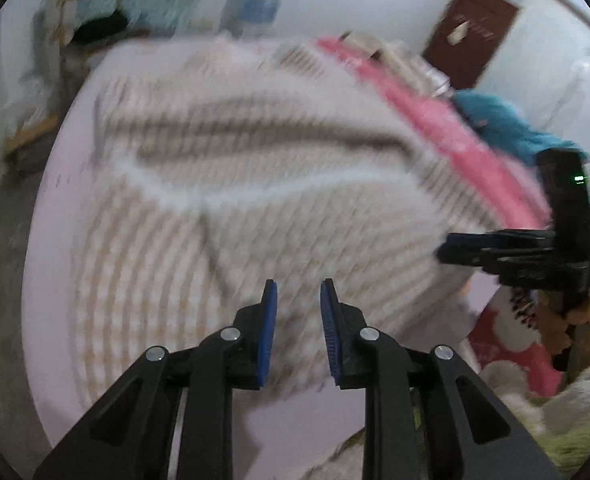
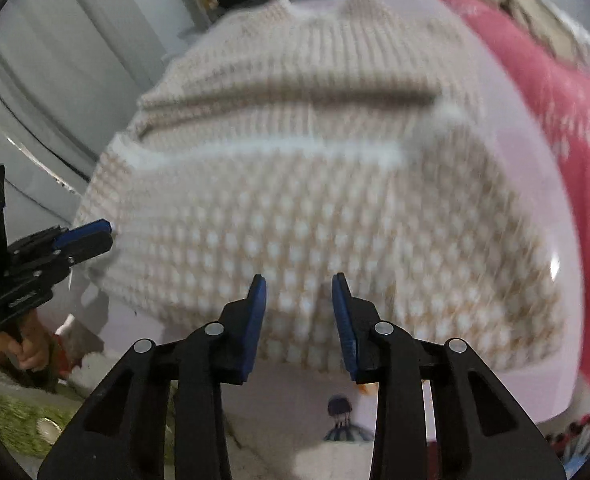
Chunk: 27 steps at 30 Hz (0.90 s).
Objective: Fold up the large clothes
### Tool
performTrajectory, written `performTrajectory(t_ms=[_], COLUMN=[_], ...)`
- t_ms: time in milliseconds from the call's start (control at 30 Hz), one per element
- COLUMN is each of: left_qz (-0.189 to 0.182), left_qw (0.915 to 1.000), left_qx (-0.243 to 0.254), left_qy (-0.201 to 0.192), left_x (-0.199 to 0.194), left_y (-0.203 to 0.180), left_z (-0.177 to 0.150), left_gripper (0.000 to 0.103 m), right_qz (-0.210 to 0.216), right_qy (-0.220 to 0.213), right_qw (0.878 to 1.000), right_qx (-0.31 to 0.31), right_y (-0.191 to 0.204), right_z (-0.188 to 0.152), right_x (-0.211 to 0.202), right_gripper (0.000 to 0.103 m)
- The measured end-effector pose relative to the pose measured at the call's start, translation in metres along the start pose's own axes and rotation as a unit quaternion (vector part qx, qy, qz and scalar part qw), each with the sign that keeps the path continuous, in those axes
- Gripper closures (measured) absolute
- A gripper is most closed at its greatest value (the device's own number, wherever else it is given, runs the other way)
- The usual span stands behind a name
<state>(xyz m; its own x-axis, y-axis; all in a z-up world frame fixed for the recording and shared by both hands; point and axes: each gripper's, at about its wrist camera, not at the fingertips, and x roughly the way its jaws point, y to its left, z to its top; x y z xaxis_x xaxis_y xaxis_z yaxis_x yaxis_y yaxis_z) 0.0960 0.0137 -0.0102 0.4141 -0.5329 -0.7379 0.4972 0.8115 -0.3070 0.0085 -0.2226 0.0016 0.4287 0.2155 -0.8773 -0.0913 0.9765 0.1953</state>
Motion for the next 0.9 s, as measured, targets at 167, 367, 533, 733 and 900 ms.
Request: performTrajectory(t_ms=[167,367,533,733,900], left_qz=[0.007,0.000,0.012,0.038,0.024], left_qw=[0.9989,0.9993,0.9972,0.9959,0.9861], left_qx=[-0.006,-0.033,-0.074,-0.078,-0.162], left_qy=[0.045,0.016,0.004,-0.027,-0.028], left_x=[0.053,0.039,0.049,0.014,0.012], left_y=[0.006,0.023,0.049,0.066,0.112], left_z=[0.012,0.013,0.005,0.007,-0.006], left_gripper=[0.080,0.079,0.079,0.078,0.077], right_qz=[0.001,-0.014,-0.040,-0.077,-0.051], right_qy=[-0.019,-0.040,-0.019,-0.071,-0.065], right_qw=[1.000,0.999,0.996,0.993,0.987], right_qx=[-0.014,0.029,0.078,0.061,0.139], right_y=[0.007,-0.018,-0.055,-0.051,-0.096], right_z=[0.022,0.027,0.017,0.014,-0.003], right_x=[0.026,0.012,0.032,-0.004,0.005], right_gripper=[0.070,0.068,0.067,0.068,0.071])
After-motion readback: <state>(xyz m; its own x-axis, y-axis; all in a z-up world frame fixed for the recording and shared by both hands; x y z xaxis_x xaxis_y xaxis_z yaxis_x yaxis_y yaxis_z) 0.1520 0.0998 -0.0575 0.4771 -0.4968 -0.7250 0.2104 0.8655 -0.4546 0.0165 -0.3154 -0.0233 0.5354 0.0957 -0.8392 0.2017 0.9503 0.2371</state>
